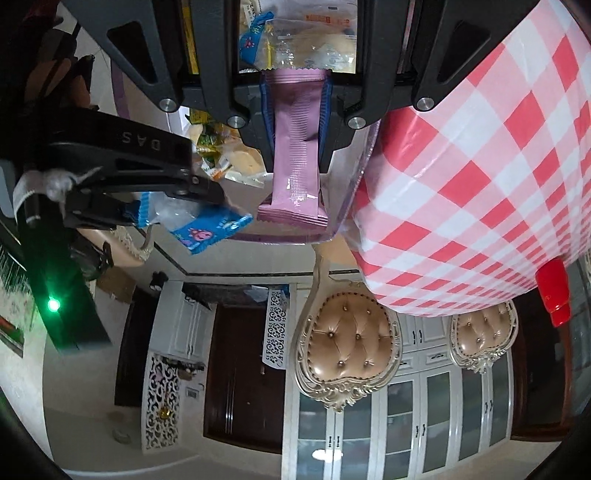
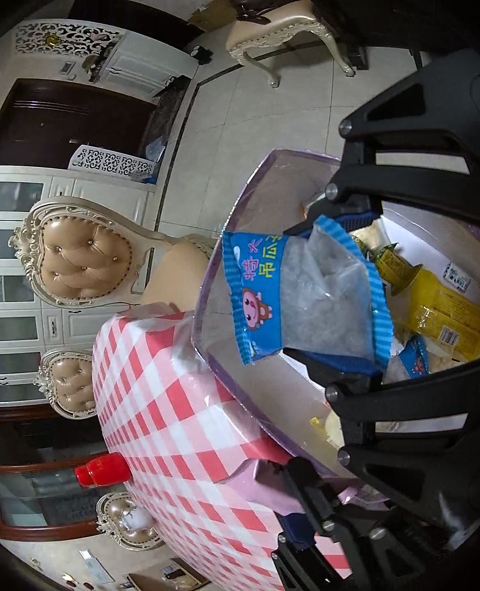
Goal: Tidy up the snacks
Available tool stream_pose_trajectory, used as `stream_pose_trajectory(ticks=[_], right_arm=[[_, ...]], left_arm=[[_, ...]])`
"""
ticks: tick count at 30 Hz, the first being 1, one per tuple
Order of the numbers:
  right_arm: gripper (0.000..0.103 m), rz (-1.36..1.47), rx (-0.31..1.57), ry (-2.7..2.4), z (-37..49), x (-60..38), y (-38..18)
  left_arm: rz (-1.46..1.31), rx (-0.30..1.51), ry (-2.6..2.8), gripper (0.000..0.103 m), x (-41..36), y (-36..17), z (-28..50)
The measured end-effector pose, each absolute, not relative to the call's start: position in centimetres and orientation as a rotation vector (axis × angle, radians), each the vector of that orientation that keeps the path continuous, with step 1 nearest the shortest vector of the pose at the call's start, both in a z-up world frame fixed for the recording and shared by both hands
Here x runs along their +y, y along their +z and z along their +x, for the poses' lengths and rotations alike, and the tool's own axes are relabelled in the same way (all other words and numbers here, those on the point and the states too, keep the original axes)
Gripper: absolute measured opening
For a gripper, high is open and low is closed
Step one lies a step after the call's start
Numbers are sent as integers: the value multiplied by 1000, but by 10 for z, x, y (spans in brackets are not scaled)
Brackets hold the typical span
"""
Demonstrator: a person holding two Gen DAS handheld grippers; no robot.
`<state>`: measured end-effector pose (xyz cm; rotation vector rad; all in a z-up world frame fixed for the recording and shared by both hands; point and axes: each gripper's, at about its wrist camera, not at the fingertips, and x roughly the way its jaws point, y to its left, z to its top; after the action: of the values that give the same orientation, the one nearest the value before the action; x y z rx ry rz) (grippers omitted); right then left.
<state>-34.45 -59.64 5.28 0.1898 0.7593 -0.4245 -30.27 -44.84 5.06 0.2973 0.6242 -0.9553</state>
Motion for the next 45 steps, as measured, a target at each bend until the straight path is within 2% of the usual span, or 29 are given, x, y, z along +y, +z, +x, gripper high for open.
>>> stream_pose_trajectory(ticks=[14, 15, 16, 18, 19, 20, 25, 27, 37, 45], right_arm=[[58, 201, 796, -418, -340, -597, 41], [61, 202, 801, -420, -339, -597, 40], [72, 199, 806, -424, -339, -597, 40], [84, 177, 807, -450, -339, -596, 39], [86, 168, 811, -464, -339, -596, 39], [86, 161, 816, -481, -339, -596, 38], [90, 163, 821, -543, -339, -598, 36], [91, 186, 853, -546, -337, -601, 35], [91, 368, 1047, -504, -335, -619, 6], [91, 355, 1055, -511, -337, -618, 6]], left_arm=[[310, 655, -951, 23, -453, 44, -299], [311, 654, -950, 28, -453, 44, -299], [310, 651, -947, 35, -453, 45, -299], [309, 646, -890, 78, -451, 47, -298], [302, 629, -864, 86, -447, 49, -297], [287, 607, -861, 89, -443, 52, -297], [251, 512, -812, 91, -422, 68, -302], [258, 518, -792, 101, -418, 69, -300], [351, 837, -824, 102, -432, 25, -280], [408, 927, -809, 102, -438, 4, -287]])
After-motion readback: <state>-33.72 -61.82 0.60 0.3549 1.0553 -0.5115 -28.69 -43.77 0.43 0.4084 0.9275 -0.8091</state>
